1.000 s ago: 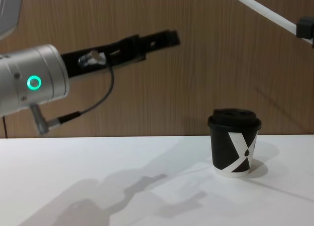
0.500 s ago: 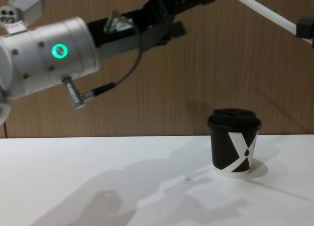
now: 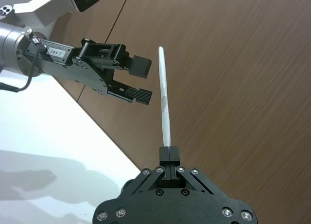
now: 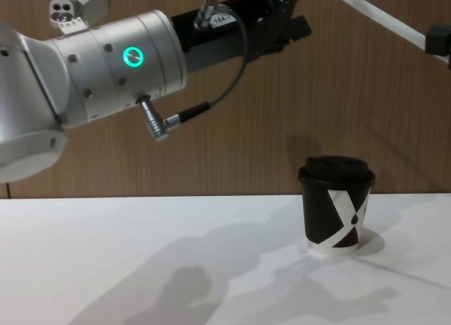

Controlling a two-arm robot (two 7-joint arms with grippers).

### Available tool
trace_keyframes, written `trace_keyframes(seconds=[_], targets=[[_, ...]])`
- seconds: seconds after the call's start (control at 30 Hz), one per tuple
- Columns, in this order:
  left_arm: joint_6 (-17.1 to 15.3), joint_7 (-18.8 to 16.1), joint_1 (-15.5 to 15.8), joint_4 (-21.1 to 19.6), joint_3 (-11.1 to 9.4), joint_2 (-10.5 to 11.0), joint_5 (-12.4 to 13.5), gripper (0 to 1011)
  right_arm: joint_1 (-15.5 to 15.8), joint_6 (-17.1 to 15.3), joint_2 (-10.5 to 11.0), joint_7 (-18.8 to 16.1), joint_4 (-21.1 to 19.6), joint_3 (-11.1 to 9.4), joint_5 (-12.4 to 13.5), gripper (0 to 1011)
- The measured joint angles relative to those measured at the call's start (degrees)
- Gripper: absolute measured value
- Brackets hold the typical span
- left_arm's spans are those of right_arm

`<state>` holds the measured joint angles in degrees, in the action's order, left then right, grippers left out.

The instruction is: Pick up the straw with one hand, pass it to the other hand, and insert it into the cup.

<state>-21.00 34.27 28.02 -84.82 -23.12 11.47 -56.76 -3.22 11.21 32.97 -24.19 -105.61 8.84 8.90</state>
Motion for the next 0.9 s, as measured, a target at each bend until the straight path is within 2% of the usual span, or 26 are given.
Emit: trace_keyframes(seconds=[0.5,0.9], targets=[[0.33,-1.28,2.27,3.22,-1.26,-2.08,-0.83,1003,0.0,-0.01,0.0,0.0,0.0,0.0,0.0,0],[0.94,-1.71,3.17,4.73,-1.78,-2.95,-1.5,1003,0.0,-0.01,0.0,0.0,0.0,0.0,0.0,0]])
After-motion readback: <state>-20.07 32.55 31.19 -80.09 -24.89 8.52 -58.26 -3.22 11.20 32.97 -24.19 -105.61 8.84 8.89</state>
